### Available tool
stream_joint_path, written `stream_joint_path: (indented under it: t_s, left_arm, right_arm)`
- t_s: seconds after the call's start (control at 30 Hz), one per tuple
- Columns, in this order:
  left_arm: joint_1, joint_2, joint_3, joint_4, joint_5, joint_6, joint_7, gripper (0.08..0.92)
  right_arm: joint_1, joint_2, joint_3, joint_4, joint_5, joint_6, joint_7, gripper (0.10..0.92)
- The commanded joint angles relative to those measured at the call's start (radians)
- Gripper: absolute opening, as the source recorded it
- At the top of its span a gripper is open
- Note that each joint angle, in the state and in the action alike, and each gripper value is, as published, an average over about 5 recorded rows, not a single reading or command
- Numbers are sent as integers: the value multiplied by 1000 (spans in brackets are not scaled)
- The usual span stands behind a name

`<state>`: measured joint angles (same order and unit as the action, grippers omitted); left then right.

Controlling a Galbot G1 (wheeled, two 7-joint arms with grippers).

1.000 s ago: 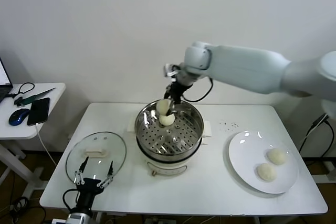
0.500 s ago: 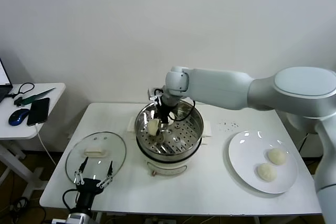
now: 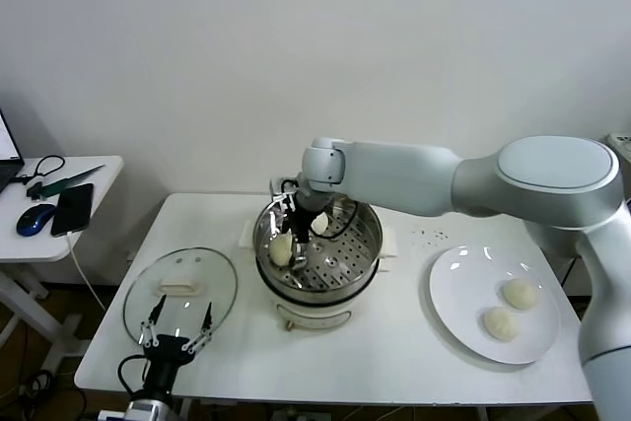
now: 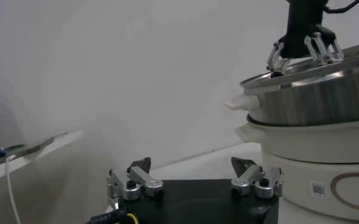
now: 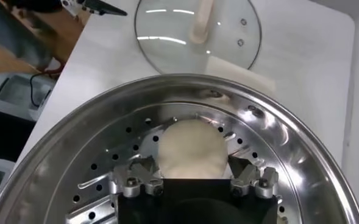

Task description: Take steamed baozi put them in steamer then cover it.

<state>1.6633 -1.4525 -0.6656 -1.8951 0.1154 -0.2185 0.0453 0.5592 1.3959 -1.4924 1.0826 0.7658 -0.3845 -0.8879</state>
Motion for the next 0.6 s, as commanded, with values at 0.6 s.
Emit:
stream_joint_path:
  t_s: [0.6]
  left_arm:
    - [8, -2, -1, -3, 1, -5, -1, 823]
  right_arm:
    - [296, -677, -43, 462, -161, 79, -114, 823]
